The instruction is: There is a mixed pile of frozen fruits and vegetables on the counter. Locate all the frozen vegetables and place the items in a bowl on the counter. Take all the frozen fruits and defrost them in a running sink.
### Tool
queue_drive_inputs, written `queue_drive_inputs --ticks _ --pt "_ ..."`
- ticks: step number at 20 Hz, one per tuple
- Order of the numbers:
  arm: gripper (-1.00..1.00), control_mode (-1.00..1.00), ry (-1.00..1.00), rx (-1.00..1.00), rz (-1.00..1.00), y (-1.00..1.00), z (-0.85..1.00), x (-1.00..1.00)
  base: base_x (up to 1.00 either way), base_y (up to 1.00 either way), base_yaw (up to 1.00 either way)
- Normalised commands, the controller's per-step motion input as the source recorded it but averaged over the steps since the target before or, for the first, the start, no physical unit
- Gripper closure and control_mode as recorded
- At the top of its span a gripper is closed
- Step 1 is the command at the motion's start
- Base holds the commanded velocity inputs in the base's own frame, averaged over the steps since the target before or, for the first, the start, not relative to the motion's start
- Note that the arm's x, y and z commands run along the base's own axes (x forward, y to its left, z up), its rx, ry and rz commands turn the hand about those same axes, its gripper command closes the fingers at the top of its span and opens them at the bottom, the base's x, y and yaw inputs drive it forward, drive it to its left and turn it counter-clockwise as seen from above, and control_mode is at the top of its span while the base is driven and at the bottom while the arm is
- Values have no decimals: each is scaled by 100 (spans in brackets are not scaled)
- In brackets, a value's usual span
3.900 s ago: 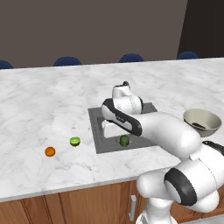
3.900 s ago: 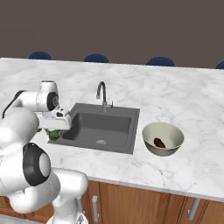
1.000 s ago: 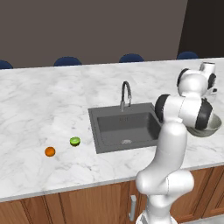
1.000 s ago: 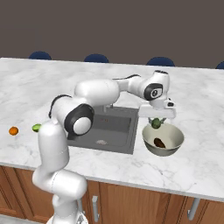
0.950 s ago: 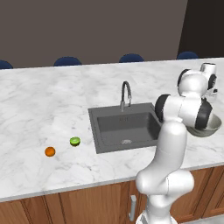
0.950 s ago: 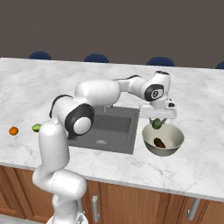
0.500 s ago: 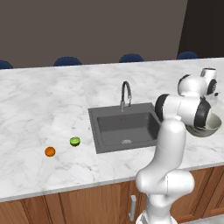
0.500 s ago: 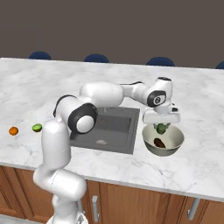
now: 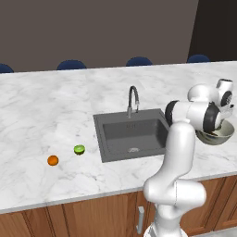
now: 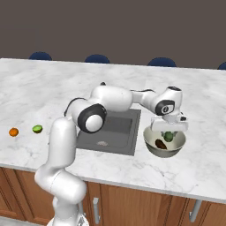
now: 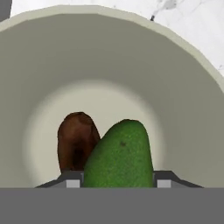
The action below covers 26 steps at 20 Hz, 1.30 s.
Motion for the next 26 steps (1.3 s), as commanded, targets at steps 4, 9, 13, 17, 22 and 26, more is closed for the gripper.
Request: queue_drive_inputs --ticks 4,9,13,17,22,26 --pt "100 -100 0 0 0 9 -5 0 0 0 0" --pt "-100 -100 0 0 0 8 -8 0 0 0 0" --pt "-100 -100 0 0 0 2 -3 0 0 0 0" --pt "-100 -100 0 0 0 4 0 0 0 0 0" --pt "-100 -100 0 -1 -5 13 6 -1 0 0 0" --pt "-100 -100 0 -4 -4 31 47 -14 0 0 0"
